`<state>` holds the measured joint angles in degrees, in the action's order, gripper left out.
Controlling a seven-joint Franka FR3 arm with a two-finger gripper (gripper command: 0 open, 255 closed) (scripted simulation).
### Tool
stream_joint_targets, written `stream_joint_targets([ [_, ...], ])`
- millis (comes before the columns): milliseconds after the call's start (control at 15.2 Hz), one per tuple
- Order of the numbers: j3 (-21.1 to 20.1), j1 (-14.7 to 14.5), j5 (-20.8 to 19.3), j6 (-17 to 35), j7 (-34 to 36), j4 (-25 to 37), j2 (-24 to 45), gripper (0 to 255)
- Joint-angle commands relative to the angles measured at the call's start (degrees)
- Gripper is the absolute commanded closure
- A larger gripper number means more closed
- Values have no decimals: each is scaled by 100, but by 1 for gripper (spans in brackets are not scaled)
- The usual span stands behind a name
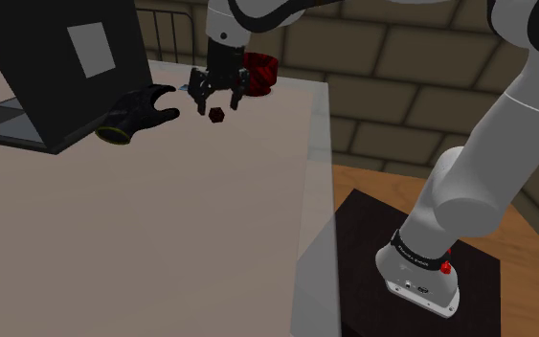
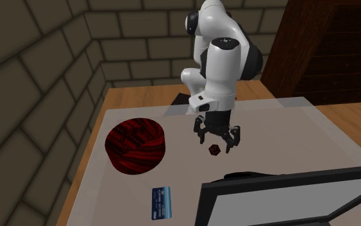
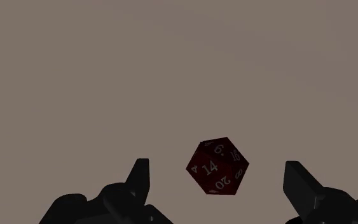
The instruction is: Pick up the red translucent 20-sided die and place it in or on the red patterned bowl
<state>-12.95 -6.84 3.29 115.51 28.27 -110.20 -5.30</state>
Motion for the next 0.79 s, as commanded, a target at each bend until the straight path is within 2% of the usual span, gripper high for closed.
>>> stream_joint_targets([
  [0,-9,-6,-4,123,11,-100,20,0],
  [462,-9,-6,-4,122,11,-97,22,0],
  [528,-9,-6,-4,122,11,-97,22,255],
  [726,-9,-6,-4,122,11,-97,22,255],
])
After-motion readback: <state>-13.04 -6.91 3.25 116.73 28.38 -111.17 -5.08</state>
